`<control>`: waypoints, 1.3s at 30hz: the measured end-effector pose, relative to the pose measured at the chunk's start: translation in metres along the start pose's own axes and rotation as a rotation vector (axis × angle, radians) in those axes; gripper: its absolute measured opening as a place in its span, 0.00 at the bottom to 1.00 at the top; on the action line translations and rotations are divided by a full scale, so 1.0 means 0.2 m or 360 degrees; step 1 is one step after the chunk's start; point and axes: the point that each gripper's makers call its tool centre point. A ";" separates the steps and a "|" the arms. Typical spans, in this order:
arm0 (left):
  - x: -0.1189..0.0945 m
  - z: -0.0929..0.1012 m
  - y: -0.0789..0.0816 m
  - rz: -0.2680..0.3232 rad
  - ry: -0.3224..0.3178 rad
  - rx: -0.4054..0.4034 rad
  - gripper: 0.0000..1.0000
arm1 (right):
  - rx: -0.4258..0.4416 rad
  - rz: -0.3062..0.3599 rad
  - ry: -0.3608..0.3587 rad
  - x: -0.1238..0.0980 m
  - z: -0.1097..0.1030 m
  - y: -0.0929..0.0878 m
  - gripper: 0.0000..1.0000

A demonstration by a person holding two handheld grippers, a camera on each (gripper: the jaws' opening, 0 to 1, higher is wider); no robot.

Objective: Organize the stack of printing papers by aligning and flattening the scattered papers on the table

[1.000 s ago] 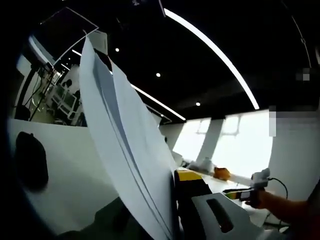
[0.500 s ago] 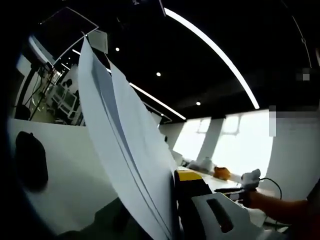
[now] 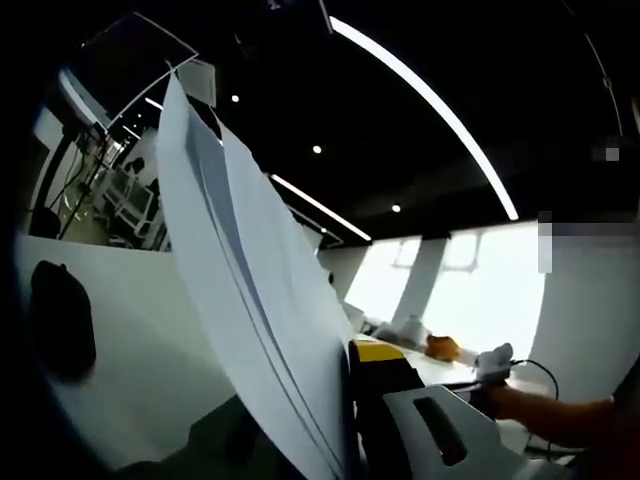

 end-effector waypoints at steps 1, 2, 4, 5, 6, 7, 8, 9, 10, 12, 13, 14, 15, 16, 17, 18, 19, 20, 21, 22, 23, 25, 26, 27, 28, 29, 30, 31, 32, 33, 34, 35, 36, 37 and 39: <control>0.00 0.00 0.00 0.0001 -0.0001 -0.0003 0.09 | 0.0001 0.0001 -0.0001 -0.01 0.00 0.00 0.63; 0.00 0.00 0.00 0.0002 -0.0001 -0.0004 0.09 | 0.0003 0.0000 0.0001 0.00 0.00 0.00 0.63; 0.00 0.00 0.00 0.0002 -0.0003 -0.0005 0.09 | 0.0005 -0.0001 0.0003 0.00 0.00 0.00 0.65; 0.00 0.00 0.00 0.0002 -0.0002 -0.0004 0.09 | 0.0002 -0.0001 0.0014 0.00 -0.01 0.00 0.68; 0.00 0.00 0.00 0.0002 -0.0002 -0.0003 0.09 | -0.0017 0.0002 0.0040 0.01 -0.03 0.00 0.72; 0.00 0.00 0.00 0.0002 -0.0002 -0.0002 0.09 | -0.0023 0.0003 0.0052 0.00 -0.04 0.00 0.77; 0.00 0.00 0.00 0.0002 -0.0002 -0.0002 0.09 | -0.0028 0.0003 0.0060 0.01 -0.05 0.00 0.80; 0.00 0.00 0.00 0.0002 -0.0002 -0.0002 0.09 | -0.0032 0.0003 0.0069 0.02 -0.06 0.00 0.81; 0.00 0.00 0.00 0.0002 -0.0002 -0.0002 0.09 | -0.0037 0.0003 0.0077 0.02 -0.06 0.00 0.81; 0.00 0.00 0.00 0.0002 -0.0002 -0.0001 0.09 | -0.0040 0.0004 0.0089 0.03 -0.06 0.00 0.81; 0.01 0.00 0.00 0.0002 -0.0001 -0.0002 0.09 | -0.0042 0.0004 0.0094 0.03 -0.05 0.00 0.82; 0.01 0.00 0.00 0.0002 0.0000 -0.0002 0.09 | -0.0048 0.0002 0.0114 0.03 -0.06 0.00 0.82; 0.01 0.00 0.00 0.0002 0.0000 -0.0001 0.09 | -0.0061 -0.0002 0.0146 0.03 -0.07 0.00 0.84; 0.01 0.00 0.00 0.0001 0.0000 0.0000 0.09 | -0.0067 -0.0001 0.0168 0.03 -0.08 0.00 0.87; 0.01 0.00 0.00 0.0001 0.0000 0.0001 0.09 | -0.0084 0.0001 0.0171 0.03 -0.07 0.00 0.87; 0.01 0.00 0.00 0.0002 0.0000 0.0000 0.09 | -0.0073 -0.0001 0.0169 0.03 -0.07 0.00 0.86; 0.01 0.00 0.00 0.0002 0.0000 -0.0001 0.09 | -0.0075 0.0003 0.0172 0.03 -0.06 0.00 0.84; 0.00 0.00 0.00 0.0002 0.0000 -0.0001 0.09 | -0.0067 0.0007 0.0164 0.04 -0.04 0.00 0.80; 0.00 0.00 0.00 0.0002 0.0000 0.0000 0.09 | -0.0050 0.0018 0.0137 0.05 -0.01 0.01 0.75; 0.00 0.00 0.00 0.0002 0.0000 0.0001 0.09 | -0.0039 0.0018 0.0117 0.05 0.01 0.01 0.69; 0.00 0.00 0.00 0.0002 0.0000 0.0001 0.09 | -0.0036 0.0020 0.0113 0.05 0.02 0.01 0.66; 0.00 -0.01 0.00 0.0002 0.0000 0.0000 0.09 | -0.0028 0.0023 0.0095 0.06 0.03 0.01 0.63; 0.00 -0.01 0.00 0.0002 0.0000 -0.0001 0.09 | -0.0026 0.0025 0.0093 0.06 0.03 0.01 0.63; 0.00 -0.01 0.00 0.0002 0.0000 0.0000 0.09 | -0.0026 0.0027 0.0090 0.06 0.03 0.01 0.63; 0.00 -0.01 0.00 0.0002 0.0000 0.0000 0.09 | -0.0025 0.0029 0.0089 0.05 0.03 0.01 0.62; 0.00 -0.01 0.00 0.0002 0.0000 0.0000 0.09 | -0.0024 0.0030 0.0087 0.06 0.03 0.01 0.62; 0.00 -0.01 0.00 0.0001 0.0000 0.0000 0.09 | -0.0022 0.0031 0.0084 0.05 0.03 0.01 0.62; 0.00 -0.01 0.00 0.0001 0.0000 -0.0001 0.09 | -0.0024 0.0033 0.0084 0.05 0.03 0.01 0.62; 0.00 -0.01 0.00 0.0001 0.0000 -0.0002 0.09 | -0.0025 0.0034 0.0084 0.05 0.03 0.01 0.62; 0.00 -0.01 0.00 0.0002 -0.0001 -0.0002 0.09 | -0.0027 0.0035 0.0090 0.05 0.03 0.01 0.62; 0.00 -0.01 0.00 0.0002 -0.0001 -0.0001 0.09 | -0.0029 0.0036 0.0096 0.05 0.03 0.01 0.62; 0.00 -0.01 0.00 0.0002 -0.0002 -0.0001 0.09 | -0.0031 0.0037 0.0102 0.05 0.03 0.01 0.61; 0.00 -0.01 0.00 0.0002 -0.0002 -0.0002 0.09 | -0.0031 0.0037 0.0105 0.05 0.04 0.01 0.60; 0.00 -0.01 0.00 0.0002 -0.0001 -0.0002 0.09 | -0.0031 0.0038 0.0107 0.05 0.05 0.01 0.58; 0.00 -0.02 0.00 0.0002 -0.0001 -0.0001 0.09 | -0.0023 0.0041 0.0099 0.05 0.07 0.01 0.50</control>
Point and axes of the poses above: the point that each gripper's makers call its tool centre point, and the gripper's own axes: x roughly forward along the fingers, z roughly to its right, y roughly out of its top, and after that the axes turned 15 degrees about -y, right-handed
